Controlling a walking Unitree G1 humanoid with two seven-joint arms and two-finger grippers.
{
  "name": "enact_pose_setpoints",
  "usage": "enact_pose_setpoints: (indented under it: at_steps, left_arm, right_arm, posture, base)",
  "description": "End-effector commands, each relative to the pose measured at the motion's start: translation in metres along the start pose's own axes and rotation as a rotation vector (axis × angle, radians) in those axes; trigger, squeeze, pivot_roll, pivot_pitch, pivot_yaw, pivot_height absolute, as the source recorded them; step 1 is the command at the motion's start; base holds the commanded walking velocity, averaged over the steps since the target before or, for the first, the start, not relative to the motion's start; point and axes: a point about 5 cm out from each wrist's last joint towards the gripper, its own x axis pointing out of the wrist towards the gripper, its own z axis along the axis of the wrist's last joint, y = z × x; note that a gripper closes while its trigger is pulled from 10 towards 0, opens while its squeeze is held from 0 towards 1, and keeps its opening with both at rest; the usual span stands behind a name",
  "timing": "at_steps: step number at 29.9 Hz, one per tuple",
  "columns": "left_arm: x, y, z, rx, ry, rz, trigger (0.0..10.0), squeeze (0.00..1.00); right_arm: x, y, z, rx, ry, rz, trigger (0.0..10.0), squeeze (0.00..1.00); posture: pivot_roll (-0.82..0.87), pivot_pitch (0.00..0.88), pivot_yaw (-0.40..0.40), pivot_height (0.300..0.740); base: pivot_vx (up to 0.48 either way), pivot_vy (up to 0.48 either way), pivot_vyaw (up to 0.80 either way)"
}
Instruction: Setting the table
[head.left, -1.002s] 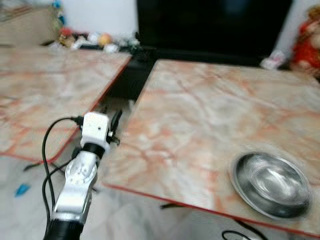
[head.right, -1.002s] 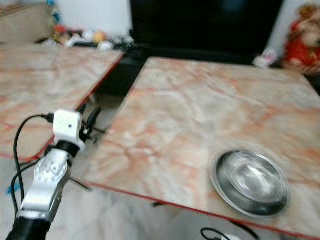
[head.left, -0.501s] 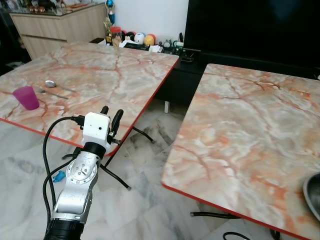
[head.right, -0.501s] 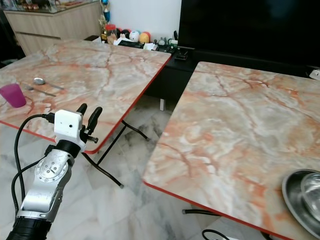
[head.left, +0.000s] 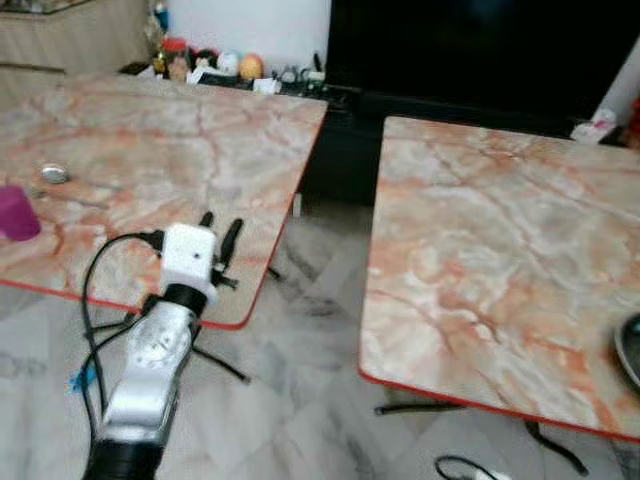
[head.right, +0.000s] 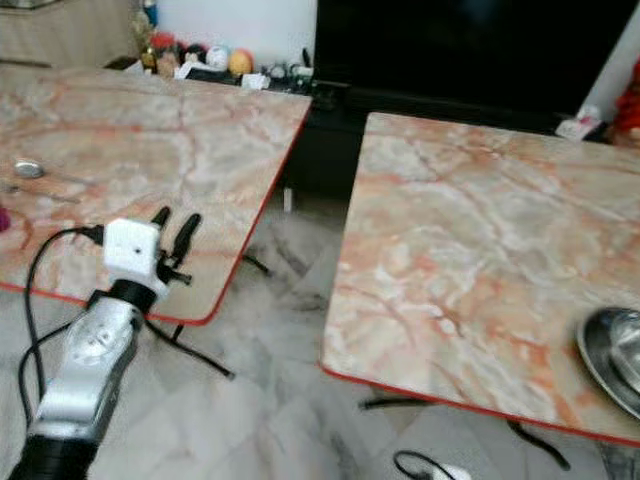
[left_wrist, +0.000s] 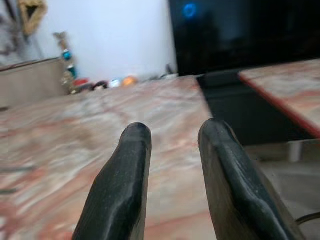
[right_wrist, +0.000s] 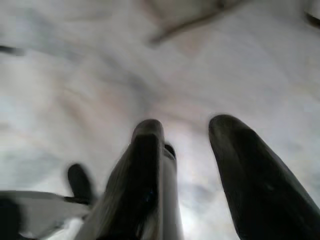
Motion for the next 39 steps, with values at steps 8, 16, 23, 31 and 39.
enact_pose_setpoints:
  at_steps: [8, 16, 23, 31, 39]
  left_arm:
    - [0.001, -0.006, 0.004, -0.02, -0.013, -0.024, 10.0, 0.0]
    - [0.002, -0.007, 0.005, -0.018, -0.017, -0.033, 10.0, 0.0]
    - [0.001, -0.006, 0.004, -0.015, -0.019, -0.035, 10.0, 0.0]
    - [0.003, -0.006, 0.005, -0.014, -0.025, -0.035, 10.0, 0.0]
    - [0.004, -0.004, 0.006, -0.009, -0.031, -0.029, 10.0, 0.0]
  right_arm:
    - [-0.004, -0.016, -0.008, 0.002, 0.015, -0.038, 10.0, 0.0]
    - [-0.005, -0.02, -0.01, 0.005, 0.018, -0.039, 10.0, 0.0]
    - [-0.003, -0.018, -0.004, -0.005, 0.0, -0.028, 10.0, 0.0]
    - [-0.001, -0.018, 0.002, -0.005, -0.017, -0.022, 10.0, 0.0]
    - [-0.001, -0.019, 0.003, -0.004, -0.023, -0.02, 10.0, 0.0]
  posture:
    - [0.1, 0.0, -0.039, 0.74]
    - [0.11, 0.0, -0.037, 0.74]
    - [0.11, 0.0, -0.039, 0.74]
    - [0.12, 0.0, -0.04, 0.74]
    - [0.12, 0.0, -0.042, 0.74]
  base:
    - [0.0, 0.351, 0.0]
    - [0.0, 0.377, -0.13]
    - [0.0, 0.377, -0.34]
    - [0.0, 0.378, 0.0]
    - [0.0, 0.378, 0.0]
